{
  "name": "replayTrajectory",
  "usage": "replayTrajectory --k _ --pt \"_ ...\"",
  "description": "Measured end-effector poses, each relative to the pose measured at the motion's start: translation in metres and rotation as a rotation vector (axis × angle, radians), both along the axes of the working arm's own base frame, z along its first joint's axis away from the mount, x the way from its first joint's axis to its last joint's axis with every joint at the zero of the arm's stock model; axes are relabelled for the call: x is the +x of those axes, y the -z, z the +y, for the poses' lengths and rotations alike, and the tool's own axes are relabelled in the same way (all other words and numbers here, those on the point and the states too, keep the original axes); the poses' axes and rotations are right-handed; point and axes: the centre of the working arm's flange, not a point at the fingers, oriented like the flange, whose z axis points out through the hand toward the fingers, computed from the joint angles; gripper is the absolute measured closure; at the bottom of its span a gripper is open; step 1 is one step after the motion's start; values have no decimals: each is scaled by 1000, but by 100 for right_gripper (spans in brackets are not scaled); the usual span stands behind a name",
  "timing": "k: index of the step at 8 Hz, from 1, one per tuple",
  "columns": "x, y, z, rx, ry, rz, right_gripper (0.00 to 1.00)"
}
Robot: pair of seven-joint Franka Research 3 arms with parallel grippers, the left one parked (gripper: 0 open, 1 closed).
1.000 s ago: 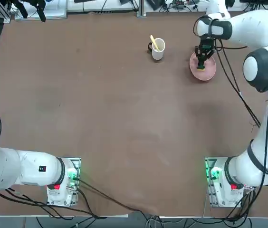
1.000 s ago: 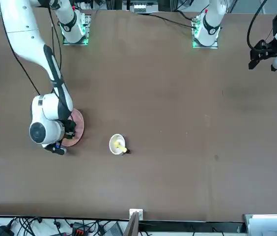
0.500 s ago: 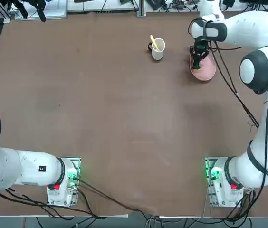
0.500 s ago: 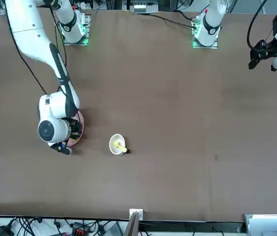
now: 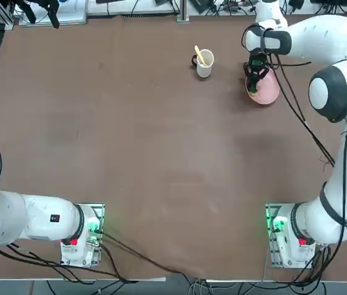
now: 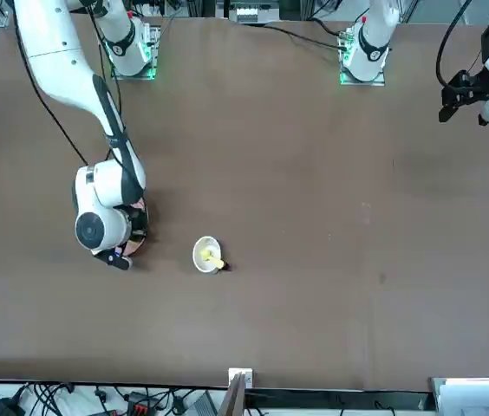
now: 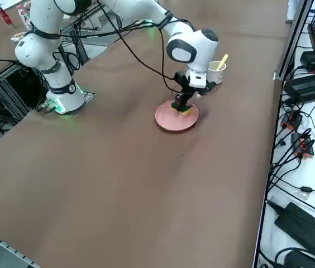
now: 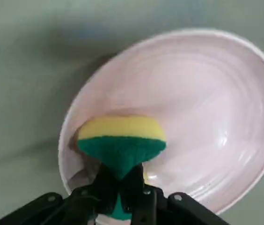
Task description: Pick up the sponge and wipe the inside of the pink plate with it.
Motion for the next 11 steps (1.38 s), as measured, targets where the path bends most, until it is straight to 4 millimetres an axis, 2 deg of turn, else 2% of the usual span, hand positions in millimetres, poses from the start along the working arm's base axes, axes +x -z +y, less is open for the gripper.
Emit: replayTrajectory --k 4,11 --pt "-15 5 -9 -23 11 64 93" --pt "-33 12 -49 -144 -23 119 93"
